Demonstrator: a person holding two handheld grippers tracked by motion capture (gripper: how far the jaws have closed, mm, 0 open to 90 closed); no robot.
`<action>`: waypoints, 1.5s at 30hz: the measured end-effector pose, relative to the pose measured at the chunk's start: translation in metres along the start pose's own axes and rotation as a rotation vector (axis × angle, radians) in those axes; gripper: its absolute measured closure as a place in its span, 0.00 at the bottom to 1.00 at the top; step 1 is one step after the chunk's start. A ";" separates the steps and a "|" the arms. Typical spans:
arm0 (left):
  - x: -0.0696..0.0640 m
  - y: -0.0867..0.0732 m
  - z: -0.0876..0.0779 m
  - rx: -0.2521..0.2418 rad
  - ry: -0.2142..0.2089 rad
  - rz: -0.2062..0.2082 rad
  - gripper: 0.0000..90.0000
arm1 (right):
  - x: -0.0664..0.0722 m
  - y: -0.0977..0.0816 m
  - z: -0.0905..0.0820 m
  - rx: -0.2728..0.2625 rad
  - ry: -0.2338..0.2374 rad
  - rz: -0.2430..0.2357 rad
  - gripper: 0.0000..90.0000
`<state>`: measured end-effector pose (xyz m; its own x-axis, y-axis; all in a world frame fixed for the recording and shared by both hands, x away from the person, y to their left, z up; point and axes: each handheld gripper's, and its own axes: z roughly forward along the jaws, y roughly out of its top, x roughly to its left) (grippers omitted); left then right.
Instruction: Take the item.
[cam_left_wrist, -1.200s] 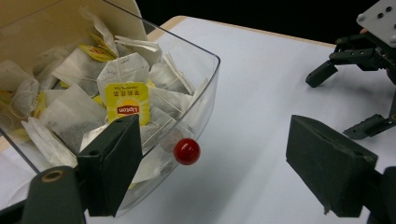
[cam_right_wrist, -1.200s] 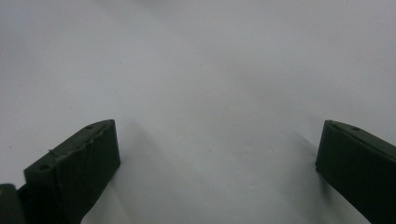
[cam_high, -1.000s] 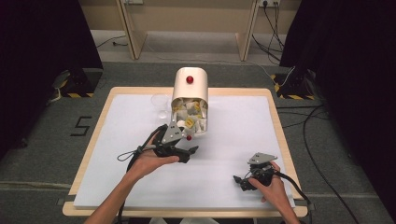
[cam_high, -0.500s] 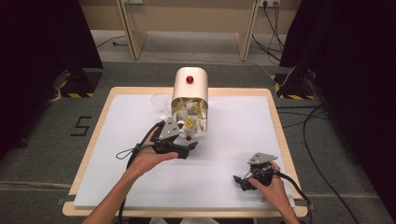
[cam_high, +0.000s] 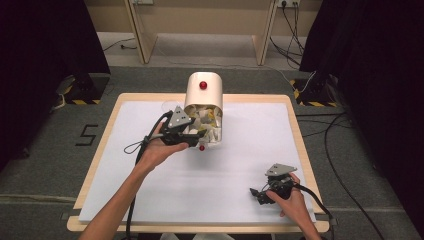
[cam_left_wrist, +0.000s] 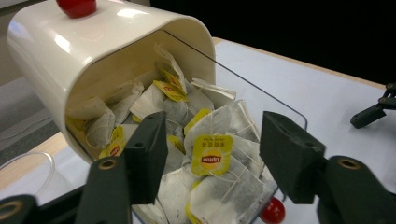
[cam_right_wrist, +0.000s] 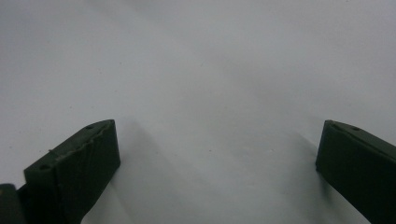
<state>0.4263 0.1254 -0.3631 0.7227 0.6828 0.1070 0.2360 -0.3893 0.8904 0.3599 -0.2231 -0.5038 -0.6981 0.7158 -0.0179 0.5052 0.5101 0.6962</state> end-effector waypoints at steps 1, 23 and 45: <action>0.001 0.001 0.002 0.005 -0.002 0.004 0.49 | 0.000 0.000 0.000 0.000 0.000 0.000 0.00; 0.007 0.003 0.030 0.068 -0.064 0.014 0.95 | 0.000 0.000 0.000 -0.001 0.001 -0.001 0.00; 0.008 0.022 -0.005 -0.020 -0.079 0.014 0.99 | 0.000 0.000 0.000 -0.001 0.000 -0.001 0.00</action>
<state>0.4335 0.1253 -0.3403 0.7748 0.6265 0.0849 0.2133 -0.3855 0.8977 0.3599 -0.2230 -0.5038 -0.6988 0.7151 -0.0181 0.5042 0.5103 0.6967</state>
